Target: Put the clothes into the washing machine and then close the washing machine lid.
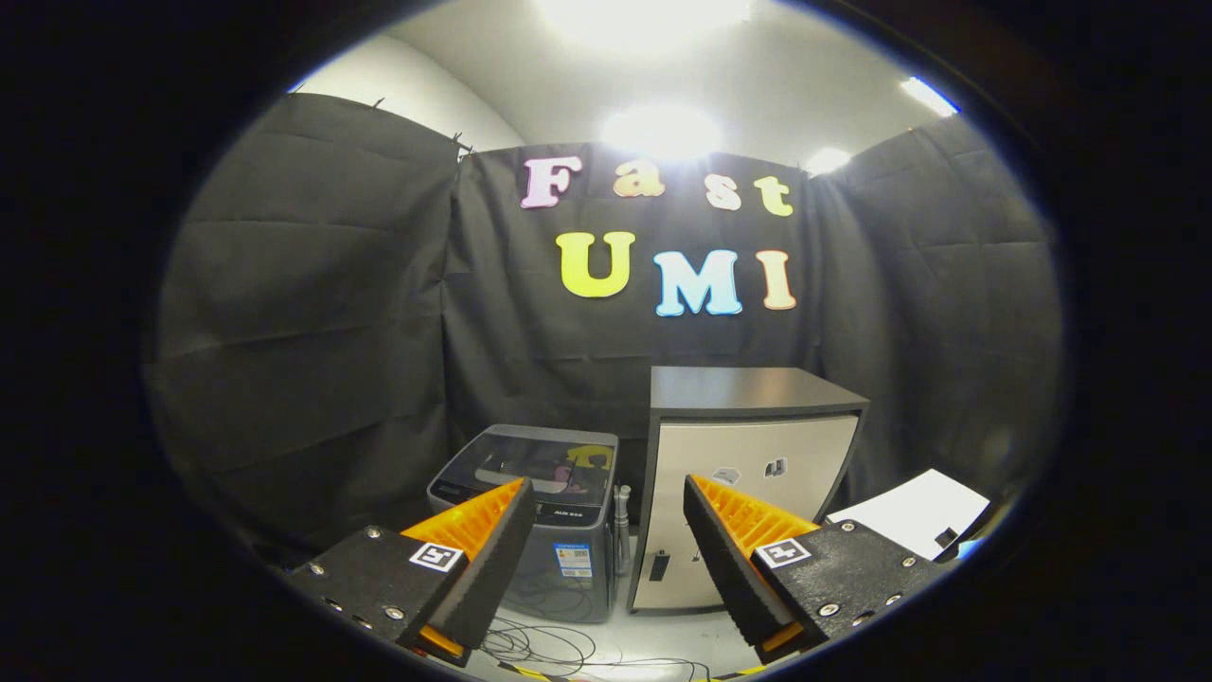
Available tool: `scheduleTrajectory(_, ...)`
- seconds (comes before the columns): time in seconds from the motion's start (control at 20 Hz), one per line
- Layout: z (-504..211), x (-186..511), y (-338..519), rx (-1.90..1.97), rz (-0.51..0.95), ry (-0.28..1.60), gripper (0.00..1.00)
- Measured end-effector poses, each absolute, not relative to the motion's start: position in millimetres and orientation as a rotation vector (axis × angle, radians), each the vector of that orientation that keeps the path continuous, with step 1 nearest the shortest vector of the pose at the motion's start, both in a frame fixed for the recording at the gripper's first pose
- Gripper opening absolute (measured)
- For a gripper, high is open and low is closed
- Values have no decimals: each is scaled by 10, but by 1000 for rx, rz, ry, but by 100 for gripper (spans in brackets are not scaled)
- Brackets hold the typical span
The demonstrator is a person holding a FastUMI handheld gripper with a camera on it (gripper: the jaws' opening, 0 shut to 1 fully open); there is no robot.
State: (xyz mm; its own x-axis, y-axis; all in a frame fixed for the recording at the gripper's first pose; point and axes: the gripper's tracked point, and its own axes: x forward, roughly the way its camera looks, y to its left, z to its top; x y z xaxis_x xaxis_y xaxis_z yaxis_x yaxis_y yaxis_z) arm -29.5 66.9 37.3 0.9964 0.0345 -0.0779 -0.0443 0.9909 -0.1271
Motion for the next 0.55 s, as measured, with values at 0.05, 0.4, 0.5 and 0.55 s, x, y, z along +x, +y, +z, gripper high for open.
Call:
scheduleTrajectory(0.05, 402, -359, 687, -128, 35, 61, 97)
scheduleTrajectory(0.4, 440, -647, 674, -118, 15, 33, 97)
scheduleTrajectory(0.5, 457, -707, 621, -115, 3, 32, 97)
scheduleTrajectory(0.55, 469, -732, 613, -111, -1, 28, 97)
